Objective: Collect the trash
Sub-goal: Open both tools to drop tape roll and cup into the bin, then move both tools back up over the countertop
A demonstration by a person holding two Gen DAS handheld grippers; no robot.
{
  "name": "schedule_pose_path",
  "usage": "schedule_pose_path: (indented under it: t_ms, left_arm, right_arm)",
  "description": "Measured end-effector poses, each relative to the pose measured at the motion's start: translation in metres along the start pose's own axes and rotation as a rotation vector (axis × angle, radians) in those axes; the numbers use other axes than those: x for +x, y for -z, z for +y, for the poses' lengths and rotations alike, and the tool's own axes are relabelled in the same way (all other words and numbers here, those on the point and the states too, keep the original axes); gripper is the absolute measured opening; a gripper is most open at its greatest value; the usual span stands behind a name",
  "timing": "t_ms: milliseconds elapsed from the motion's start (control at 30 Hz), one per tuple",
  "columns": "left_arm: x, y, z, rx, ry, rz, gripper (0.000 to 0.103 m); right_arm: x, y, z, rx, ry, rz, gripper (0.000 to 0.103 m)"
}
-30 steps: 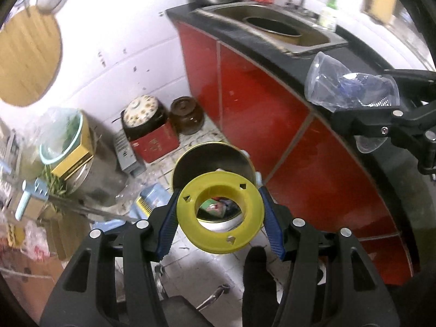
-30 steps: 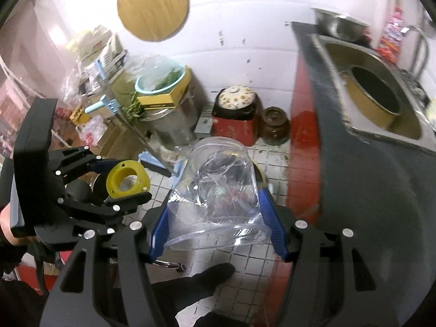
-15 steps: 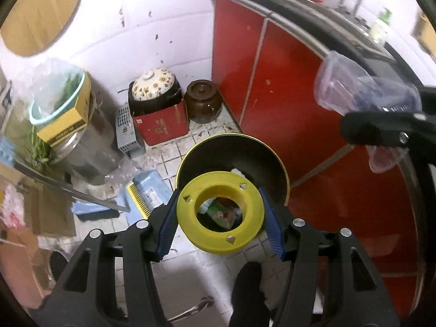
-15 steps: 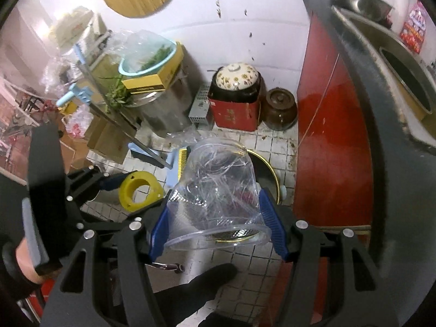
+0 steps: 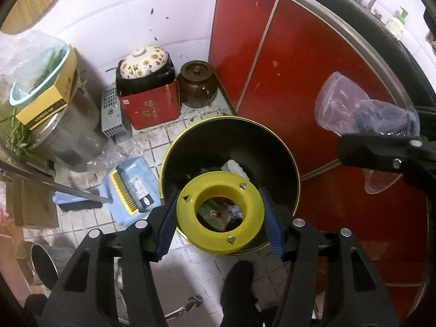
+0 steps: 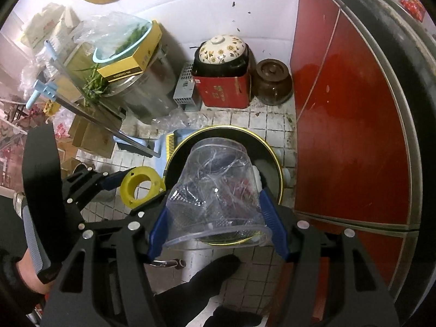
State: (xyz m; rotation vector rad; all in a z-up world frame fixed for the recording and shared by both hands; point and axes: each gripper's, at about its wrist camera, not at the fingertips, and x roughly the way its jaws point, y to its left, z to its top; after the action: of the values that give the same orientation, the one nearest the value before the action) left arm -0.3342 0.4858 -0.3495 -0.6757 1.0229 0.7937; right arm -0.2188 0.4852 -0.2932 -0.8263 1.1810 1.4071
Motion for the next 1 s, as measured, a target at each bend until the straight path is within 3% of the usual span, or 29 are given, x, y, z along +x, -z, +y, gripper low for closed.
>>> schedule_pose_path:
  t_ms: [133,233,700,1000]
  left_arm:
    - [0.002,-0.001,0.001,0.022,0.002,0.001,0.075]
    - [0.002,-0.001,0.004,0.019,0.014,0.007,0.078]
    - [-0.02,-0.003,0.0,0.042,-0.008,-0.019,0.079]
    - [-0.079,-0.008,-0.045,0.148,-0.068,-0.027,0.081]
  right_arm:
    - [-0.001,-0.007,-0.001,0.011,0.008,-0.012,0.073]
    - [-0.003,-0.009,-0.003,0.018,0.009,-0.021,0.077]
    - [-0.032,-0.004,-0.008,0.03,0.005,-0.053,0.079]
    - [-0.127,0.04,-0.023,0.099,0.045,-0.16,0.079]
